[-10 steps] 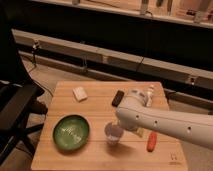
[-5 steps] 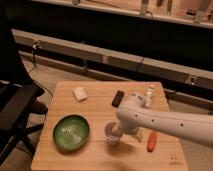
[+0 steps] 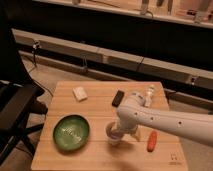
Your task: Pick up the ceramic cup
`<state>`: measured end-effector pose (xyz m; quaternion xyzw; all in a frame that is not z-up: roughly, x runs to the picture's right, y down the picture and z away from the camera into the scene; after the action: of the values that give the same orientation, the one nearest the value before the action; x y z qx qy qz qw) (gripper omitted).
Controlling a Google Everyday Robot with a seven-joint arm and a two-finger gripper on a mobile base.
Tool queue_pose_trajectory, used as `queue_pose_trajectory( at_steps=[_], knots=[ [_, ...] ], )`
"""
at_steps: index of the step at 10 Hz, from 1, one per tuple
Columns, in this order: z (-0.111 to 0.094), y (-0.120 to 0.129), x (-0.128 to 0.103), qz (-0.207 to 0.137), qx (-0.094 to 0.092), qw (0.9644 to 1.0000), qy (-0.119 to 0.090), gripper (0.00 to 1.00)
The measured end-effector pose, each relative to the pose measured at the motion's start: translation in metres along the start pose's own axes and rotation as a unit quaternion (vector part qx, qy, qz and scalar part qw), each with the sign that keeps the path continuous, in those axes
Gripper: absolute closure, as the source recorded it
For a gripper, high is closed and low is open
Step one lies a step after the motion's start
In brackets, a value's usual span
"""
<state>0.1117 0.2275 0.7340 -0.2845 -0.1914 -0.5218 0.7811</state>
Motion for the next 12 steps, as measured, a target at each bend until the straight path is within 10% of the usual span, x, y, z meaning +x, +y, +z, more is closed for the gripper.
queue_pose_trajectory(
  at_steps=[5,12],
  knots=[
    [0.007,-0.005,0.003,-0.005,0.002,1.0,-0.006,0.86],
    [-0.032,-0.011,0.015,-0.01,0.003,0.9999,-0.002,0.87]
  ],
)
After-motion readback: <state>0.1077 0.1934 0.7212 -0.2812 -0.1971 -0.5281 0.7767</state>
